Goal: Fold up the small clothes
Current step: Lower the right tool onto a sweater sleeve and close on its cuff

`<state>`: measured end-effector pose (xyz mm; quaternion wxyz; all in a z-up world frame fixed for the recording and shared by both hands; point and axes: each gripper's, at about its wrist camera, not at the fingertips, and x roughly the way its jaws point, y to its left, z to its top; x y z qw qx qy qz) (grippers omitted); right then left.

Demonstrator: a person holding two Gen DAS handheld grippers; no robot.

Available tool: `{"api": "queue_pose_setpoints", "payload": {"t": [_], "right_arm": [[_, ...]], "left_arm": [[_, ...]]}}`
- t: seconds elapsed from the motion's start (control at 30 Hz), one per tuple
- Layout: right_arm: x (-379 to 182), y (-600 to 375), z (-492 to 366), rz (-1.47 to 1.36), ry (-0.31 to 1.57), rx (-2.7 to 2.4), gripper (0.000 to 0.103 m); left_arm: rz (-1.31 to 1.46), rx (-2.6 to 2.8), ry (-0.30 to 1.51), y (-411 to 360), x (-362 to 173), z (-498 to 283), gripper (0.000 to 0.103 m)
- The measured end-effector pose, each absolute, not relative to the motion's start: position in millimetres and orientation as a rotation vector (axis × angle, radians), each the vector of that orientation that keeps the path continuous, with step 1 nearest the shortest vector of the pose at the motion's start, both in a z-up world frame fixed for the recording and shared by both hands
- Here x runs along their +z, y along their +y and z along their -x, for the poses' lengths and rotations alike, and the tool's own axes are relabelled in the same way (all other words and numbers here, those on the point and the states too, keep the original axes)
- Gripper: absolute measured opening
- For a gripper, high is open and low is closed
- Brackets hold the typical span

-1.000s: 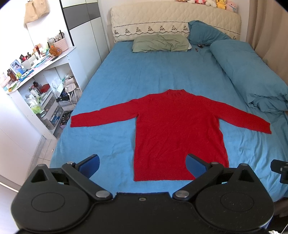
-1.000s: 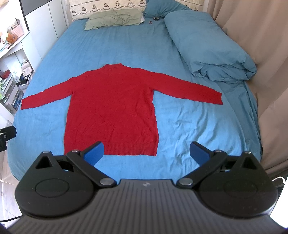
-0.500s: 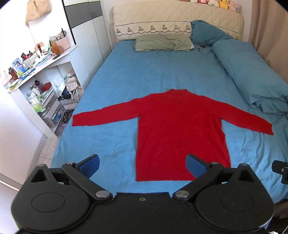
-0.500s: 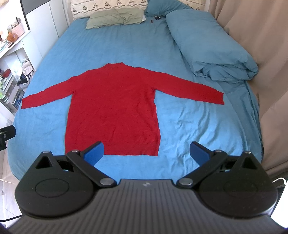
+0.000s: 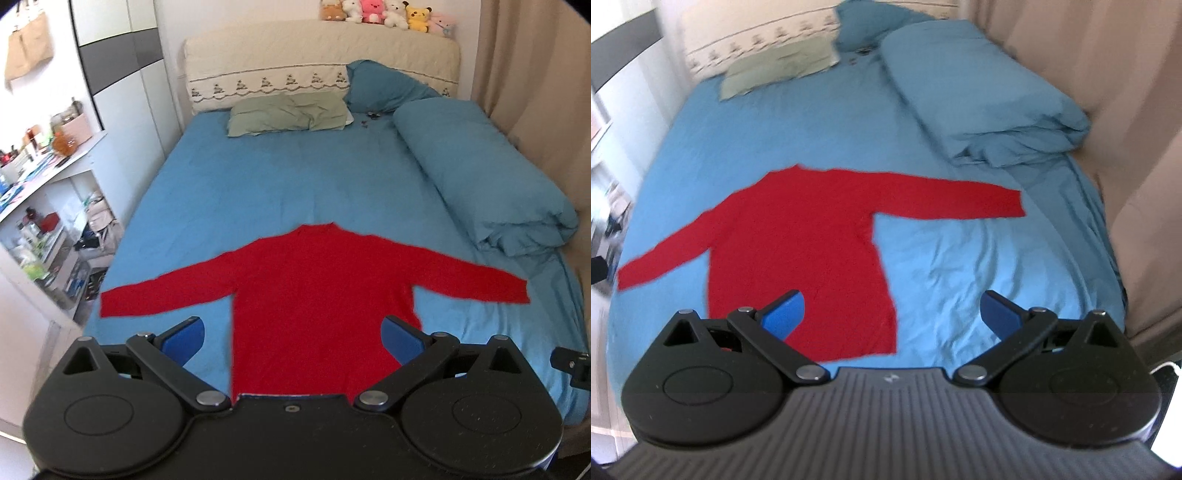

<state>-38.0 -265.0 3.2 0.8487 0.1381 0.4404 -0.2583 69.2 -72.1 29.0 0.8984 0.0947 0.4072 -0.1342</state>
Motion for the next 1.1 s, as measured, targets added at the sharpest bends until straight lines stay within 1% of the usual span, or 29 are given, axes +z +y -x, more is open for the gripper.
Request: {"api": "queue_pose_setpoints", "payload": {"t": [0.13, 0.3, 0.53, 0.63, 0.7, 0.8, 0.97, 1.03, 1.1], "right_arm": [[-15.5, -324.9, 11.8, -0.288, 0.914, -0.582, 0.103], [-68.1, -415.1, -38.1, -0.291, 0.923, -0.607, 0.103], [-178.7, -523.0, -105.1, -0.365, 0.967, -0.633, 0.103], [-234.8, -559.1, -129.1, -0.414, 0.995, -0.621, 0.103], [-271.8, -579.4, -138.7, -0.471, 0.971, -0.648, 0.103], [-321.9, -604.5, -146.9, -0.556, 0.950, -0.706, 0.103], [-386.3, -638.4, -146.7, -0.668, 0.857, -0.812, 0.103], [-402.4, -647.8, -147.1, -0.681, 0.815, -0.838, 0.099], [-413.0, -655.7, -146.9, -0.699, 0.769, -0.859, 0.093]], "left_arm": [[-0.193, -0.248, 0.845, -120.8, 11.4, -105.3, 0.103], [-0.213, -0.183, 0.903, -187.6, -36.4, -160.0, 0.103], [-0.166, -0.170, 0.960, -258.6, -126.8, -228.3, 0.103], [-0.226, -0.189, 0.959, -282.7, -169.7, -250.8, 0.103], [-0.267, -0.192, 0.947, -296.5, -203.4, -264.1, 0.103], [-0.253, -0.195, 0.937, -312.1, -244.5, -282.6, 0.103], [-0.217, -0.224, 0.982, -334.0, -313.0, -320.4, 0.102], [-0.203, -0.240, 1.008, -338.4, -333.8, -335.4, 0.101], [-0.199, -0.259, 1.025, -342.8, -351.5, -350.3, 0.099]]}}
